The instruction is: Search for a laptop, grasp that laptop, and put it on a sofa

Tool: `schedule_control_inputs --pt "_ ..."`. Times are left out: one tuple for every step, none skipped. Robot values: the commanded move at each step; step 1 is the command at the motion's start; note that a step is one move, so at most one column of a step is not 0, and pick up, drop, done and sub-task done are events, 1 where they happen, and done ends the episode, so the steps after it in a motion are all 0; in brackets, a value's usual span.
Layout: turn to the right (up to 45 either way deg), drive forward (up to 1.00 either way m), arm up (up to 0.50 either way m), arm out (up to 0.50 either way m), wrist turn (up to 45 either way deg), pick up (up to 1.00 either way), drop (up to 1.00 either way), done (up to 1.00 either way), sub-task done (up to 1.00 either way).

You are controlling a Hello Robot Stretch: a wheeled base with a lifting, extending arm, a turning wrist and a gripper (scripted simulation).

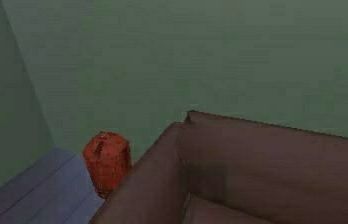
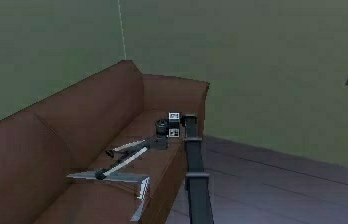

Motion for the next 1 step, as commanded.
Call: schedule_control_inputs --pt "0.0 0.0 0.0 0.0 0.0 0.0 0.0 1.0 0.0"
